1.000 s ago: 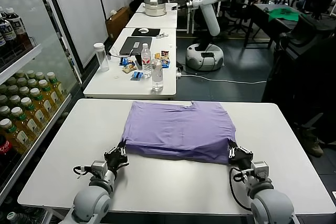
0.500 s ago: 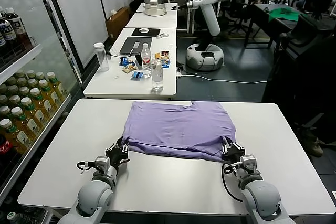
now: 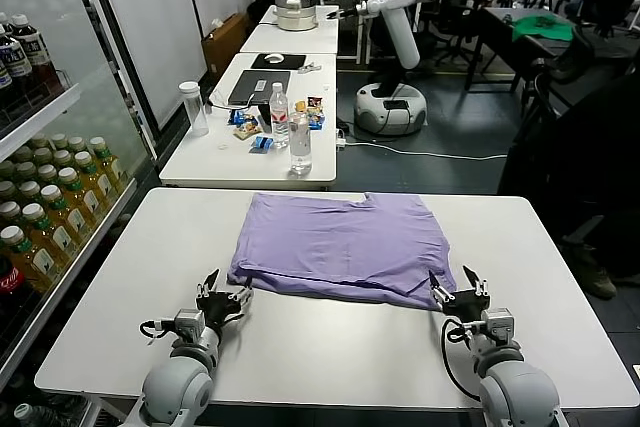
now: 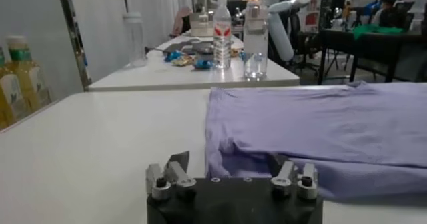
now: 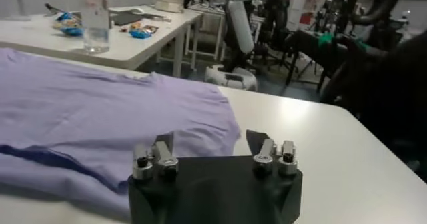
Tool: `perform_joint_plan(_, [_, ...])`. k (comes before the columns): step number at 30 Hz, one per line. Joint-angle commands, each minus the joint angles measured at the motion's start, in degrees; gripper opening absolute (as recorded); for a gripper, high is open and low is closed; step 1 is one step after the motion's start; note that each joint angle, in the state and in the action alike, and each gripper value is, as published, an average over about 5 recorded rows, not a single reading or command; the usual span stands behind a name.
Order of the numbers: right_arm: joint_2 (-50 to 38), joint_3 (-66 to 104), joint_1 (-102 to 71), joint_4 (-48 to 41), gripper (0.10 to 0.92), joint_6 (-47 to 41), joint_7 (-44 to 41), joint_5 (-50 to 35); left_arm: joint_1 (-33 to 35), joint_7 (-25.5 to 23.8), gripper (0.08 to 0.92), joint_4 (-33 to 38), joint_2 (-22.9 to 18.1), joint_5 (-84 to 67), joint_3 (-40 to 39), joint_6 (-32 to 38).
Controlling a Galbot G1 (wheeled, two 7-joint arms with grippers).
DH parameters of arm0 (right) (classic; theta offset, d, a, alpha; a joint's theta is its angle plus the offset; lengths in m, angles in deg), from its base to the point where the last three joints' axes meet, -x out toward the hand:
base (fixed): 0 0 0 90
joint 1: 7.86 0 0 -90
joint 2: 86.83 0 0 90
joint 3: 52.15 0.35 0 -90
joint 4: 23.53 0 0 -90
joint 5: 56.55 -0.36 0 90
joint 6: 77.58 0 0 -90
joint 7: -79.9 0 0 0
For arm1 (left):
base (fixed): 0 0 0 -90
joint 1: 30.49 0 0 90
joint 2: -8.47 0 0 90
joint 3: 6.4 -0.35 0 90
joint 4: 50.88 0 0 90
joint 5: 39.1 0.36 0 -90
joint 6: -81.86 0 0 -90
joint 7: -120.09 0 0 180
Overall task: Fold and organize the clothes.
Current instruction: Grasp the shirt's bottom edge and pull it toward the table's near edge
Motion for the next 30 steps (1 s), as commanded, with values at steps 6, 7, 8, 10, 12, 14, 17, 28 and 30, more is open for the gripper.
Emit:
perform_joint_plan(6, [0.43, 0.34, 0.6, -3.73, 0.741, -3.35, 1.46, -4.47, -4.67, 0.66, 0.783, -6.14, 0.13, -0.97, -1.03, -0.68])
perform_joint_plan(7, [0.45, 0.1, 0.79, -4.07, 0.715, -3.53, 1.69, -4.58, -4.87, 0.69, 0.757, -6.45, 0.13, -1.06, -1.19, -0.59])
perform_joint_plan(8, [0.45, -0.11, 0.93, -4.44, 0.69, -3.72, 1.91, -4.68, -5.03, 0.71, 0.731, -6.74, 0.11, -1.15, -1.37, -0.49])
perform_joint_plan(10, [0.39, -0.45, 1.08, -5.09, 0.638, -4.04, 2.23, -4.94, -5.24, 0.75, 0.671, -7.21, 0.0, -1.3, -1.7, -0.34])
perform_joint_plan(12, [0.3, -0.71, 1.02, -5.29, 0.578, -4.06, 2.12, -5.25, -5.28, 0.75, 0.619, -7.4, -0.14, -1.48, -1.95, -0.3])
perform_joint_plan(14, [0.21, -0.97, 0.89, -5.04, 0.526, -4.0, 1.87, -5.54, -5.2, 0.72, 0.558, -7.36, -0.25, -1.71, -2.13, -0.31])
perform_joint_plan(17, [0.04, -1.3, 0.71, -4.51, 0.439, -3.97, 1.44, -5.73, -4.97, 0.63, 0.472, -7.28, -0.37, -2.24, -2.29, -0.38])
perform_joint_plan(28, [-1.53, -0.52, -1.08, -1.7, 0.139, -3.67, 0.53, -5.91, -3.28, 0.1, 0.157, -5.02, -0.09, -4.64, -1.54, -0.15])
perform_joint_plan(30, [-2.04, 0.22, -2.44, -0.05, 0.119, -3.63, 0.49, -6.01, -1.61, 0.05, 0.125, -2.38, -0.01, -4.84, -0.99, -0.09])
